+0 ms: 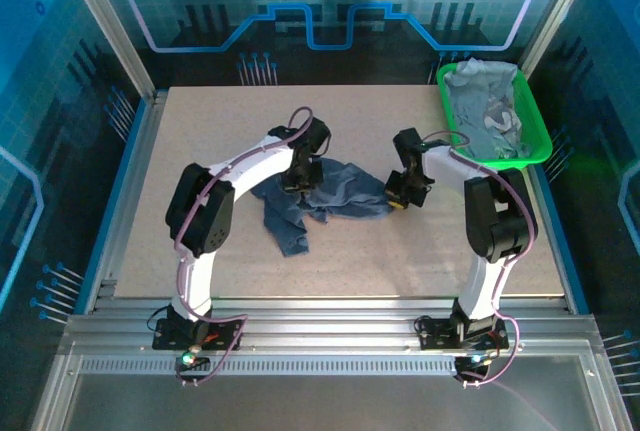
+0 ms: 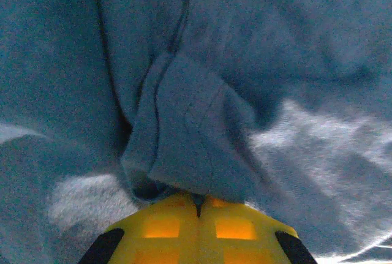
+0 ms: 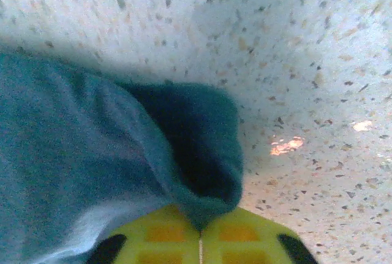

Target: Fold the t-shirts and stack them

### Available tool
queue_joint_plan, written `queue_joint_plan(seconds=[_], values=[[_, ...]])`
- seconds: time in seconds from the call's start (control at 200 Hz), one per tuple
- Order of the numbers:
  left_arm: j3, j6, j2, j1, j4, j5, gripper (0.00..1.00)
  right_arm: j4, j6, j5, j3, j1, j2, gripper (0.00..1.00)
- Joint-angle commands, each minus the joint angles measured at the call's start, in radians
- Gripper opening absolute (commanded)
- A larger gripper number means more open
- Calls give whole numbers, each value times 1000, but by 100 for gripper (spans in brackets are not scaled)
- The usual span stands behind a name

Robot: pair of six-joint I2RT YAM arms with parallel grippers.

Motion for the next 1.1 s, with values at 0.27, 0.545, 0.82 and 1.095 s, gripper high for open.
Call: queue_joint_plan(seconds=[0.27,0.545,0.82,1.095], values=[[189,-19,-214,62,-29,27,0,-123,-90,173,294,-6,-215,0],[456,7,-253,151,-21,57,0,-220,-164,218,690,-58,-201,0],[461,70,-394,179,177,44,0,-180,-259,222,922,-75,-242,0],[486,36,-422,213,296,37,0,-104,-275,72,991,-120,-262,0]])
